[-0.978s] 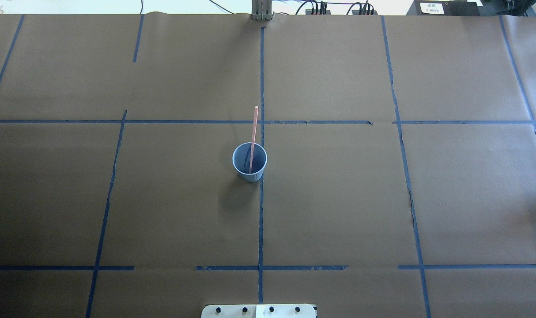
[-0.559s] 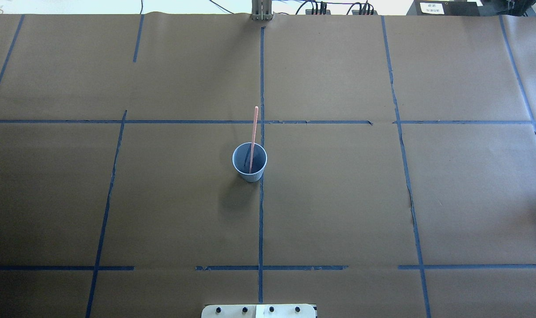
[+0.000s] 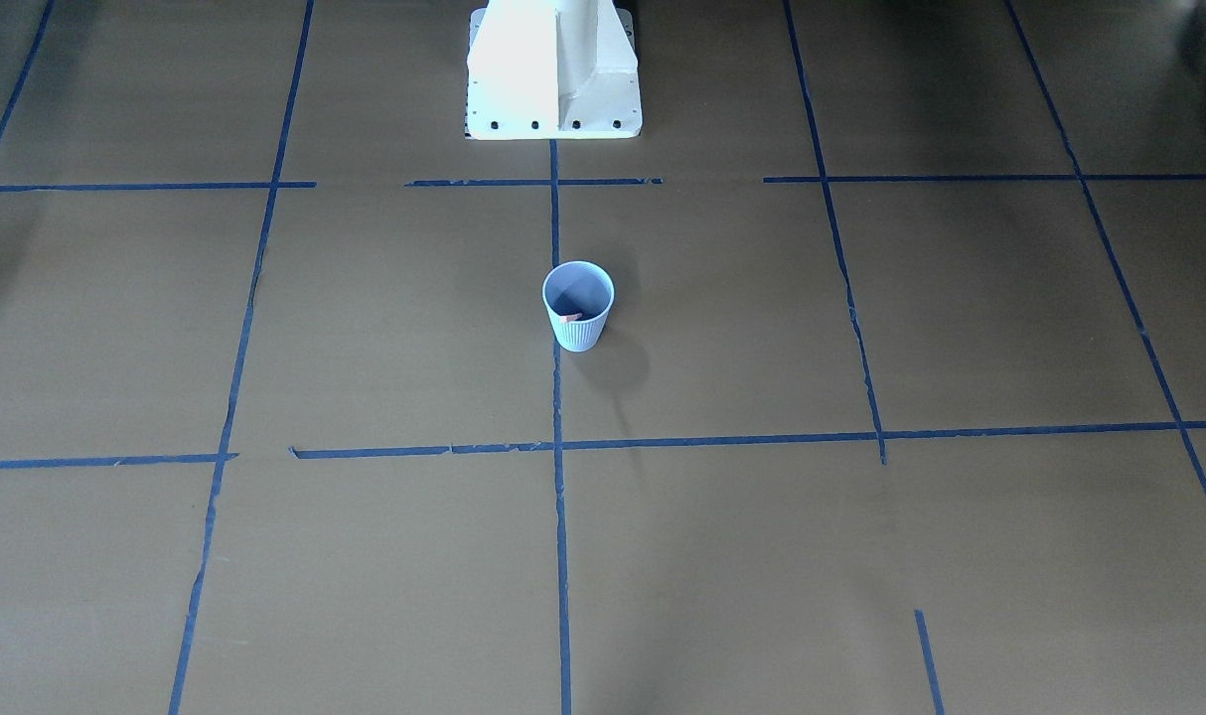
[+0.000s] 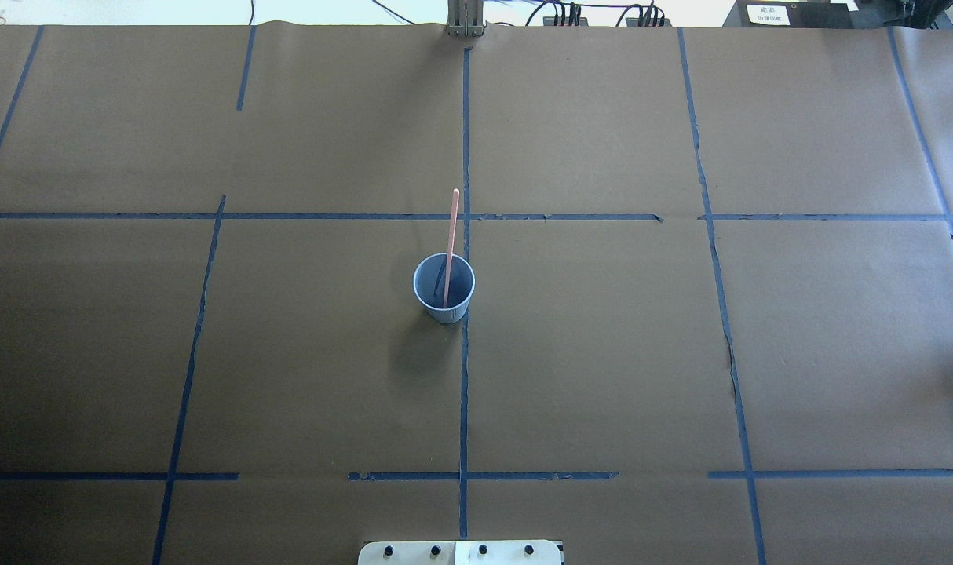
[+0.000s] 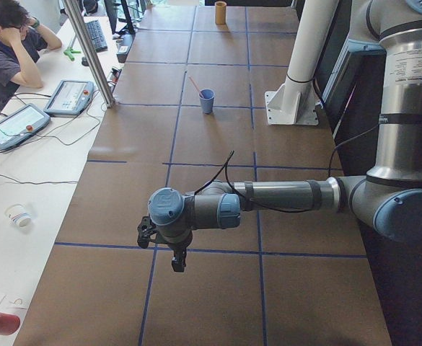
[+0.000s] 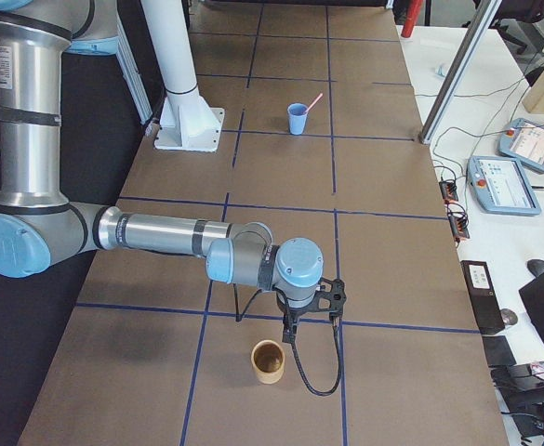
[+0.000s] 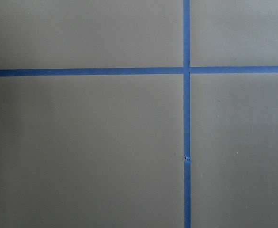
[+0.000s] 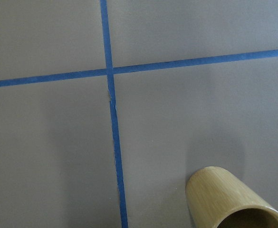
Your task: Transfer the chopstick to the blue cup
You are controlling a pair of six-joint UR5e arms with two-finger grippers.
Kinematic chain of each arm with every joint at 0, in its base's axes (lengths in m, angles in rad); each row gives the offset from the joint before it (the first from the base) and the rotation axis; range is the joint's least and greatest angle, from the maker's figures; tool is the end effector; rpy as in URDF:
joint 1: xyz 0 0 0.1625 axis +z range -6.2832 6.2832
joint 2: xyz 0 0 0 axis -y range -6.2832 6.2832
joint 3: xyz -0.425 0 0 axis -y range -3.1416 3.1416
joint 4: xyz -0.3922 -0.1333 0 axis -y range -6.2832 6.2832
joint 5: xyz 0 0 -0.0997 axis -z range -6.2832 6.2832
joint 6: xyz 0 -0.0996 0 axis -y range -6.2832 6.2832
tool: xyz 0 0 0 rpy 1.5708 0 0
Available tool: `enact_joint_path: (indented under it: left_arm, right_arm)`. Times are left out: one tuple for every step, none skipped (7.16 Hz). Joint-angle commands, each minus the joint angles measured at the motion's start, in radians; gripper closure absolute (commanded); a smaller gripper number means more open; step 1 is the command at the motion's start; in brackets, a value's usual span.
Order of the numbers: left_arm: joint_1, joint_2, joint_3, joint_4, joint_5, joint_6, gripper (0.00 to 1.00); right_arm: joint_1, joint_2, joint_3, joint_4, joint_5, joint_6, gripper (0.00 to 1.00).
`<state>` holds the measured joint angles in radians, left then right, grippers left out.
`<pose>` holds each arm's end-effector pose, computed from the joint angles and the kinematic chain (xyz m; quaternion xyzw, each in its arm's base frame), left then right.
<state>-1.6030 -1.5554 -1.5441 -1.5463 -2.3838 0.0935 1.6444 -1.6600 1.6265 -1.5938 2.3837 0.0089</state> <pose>-0.0764 -0.4780 0.6789 -0.0057 0.3963 0.0150 0.9180 0.0939 -0.4441 0.6729 -0.0131 -0.3958 0.0490 0.9169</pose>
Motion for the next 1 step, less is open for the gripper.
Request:
enact_joint_path:
  left_arm:
    - [0.000,0.000,-0.001,0.000,0.000,-0.001,0.00]
  right_arm:
    - [0.000,0.003,0.004,0.002,0.000,0.000,0.00]
